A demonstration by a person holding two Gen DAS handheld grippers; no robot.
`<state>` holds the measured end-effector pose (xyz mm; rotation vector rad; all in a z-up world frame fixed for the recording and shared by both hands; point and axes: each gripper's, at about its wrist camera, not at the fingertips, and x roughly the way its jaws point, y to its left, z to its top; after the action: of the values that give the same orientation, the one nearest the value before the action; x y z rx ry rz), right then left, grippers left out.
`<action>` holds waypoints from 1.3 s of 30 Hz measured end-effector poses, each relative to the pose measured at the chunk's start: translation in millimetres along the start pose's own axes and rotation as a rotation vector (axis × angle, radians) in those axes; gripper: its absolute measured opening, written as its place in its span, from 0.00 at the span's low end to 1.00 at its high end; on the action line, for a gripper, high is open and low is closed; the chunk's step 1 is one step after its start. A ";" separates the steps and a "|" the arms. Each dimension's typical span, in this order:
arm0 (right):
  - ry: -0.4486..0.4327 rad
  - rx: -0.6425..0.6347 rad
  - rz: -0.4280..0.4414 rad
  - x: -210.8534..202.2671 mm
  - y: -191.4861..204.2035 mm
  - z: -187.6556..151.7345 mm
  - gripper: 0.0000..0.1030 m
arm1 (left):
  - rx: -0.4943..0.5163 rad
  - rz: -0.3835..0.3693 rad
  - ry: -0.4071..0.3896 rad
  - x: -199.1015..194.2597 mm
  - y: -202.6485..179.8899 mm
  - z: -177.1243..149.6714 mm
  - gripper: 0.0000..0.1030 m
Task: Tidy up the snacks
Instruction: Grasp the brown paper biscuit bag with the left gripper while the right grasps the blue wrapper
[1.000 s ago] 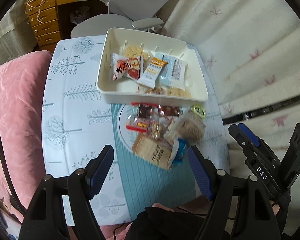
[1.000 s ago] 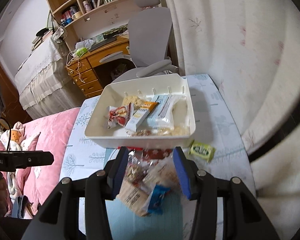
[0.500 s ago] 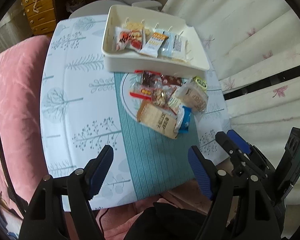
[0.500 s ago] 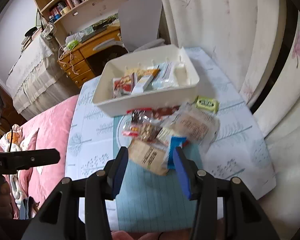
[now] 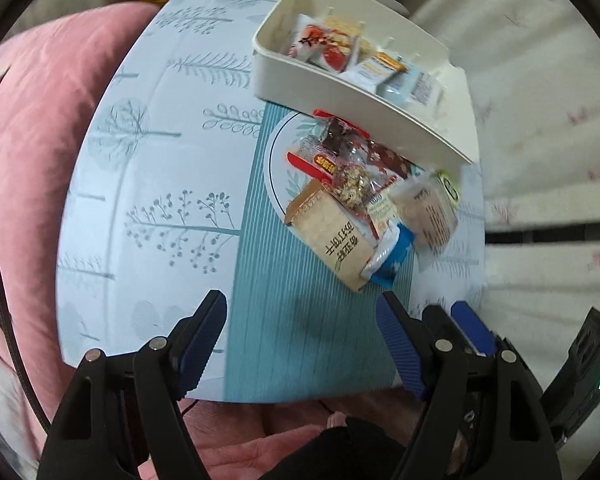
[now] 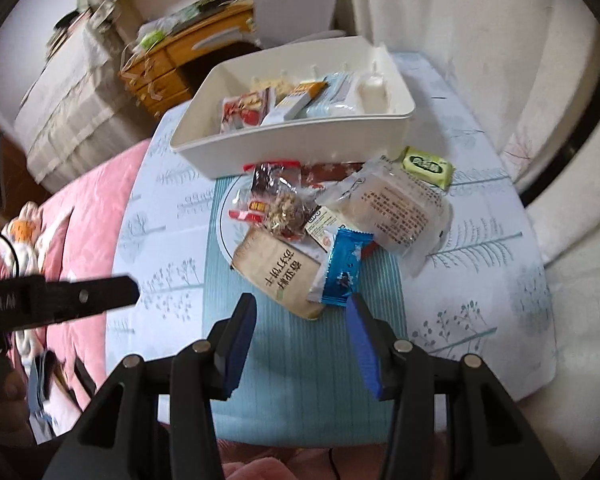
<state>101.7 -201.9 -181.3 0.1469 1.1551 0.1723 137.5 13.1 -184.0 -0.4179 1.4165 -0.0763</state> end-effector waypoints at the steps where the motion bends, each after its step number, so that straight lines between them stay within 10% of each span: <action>1: 0.014 -0.021 0.008 3.7 -3.2 2.0 0.46 | -0.032 -0.001 0.001 4.8 -0.8 -0.9 0.74; 17: 0.184 -0.244 0.156 73.7 -35.4 22.1 0.46 | -0.379 -0.010 -0.042 93.4 -5.8 -8.0 0.74; 39: 0.351 -0.217 0.306 136.7 -56.4 50.4 0.46 | -0.453 0.079 0.100 163.5 -44.3 27.1 0.74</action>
<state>205.1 -229.5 -295.2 0.1027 1.4501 0.6108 199.2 -70.1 -320.8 -0.7377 1.5470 0.2973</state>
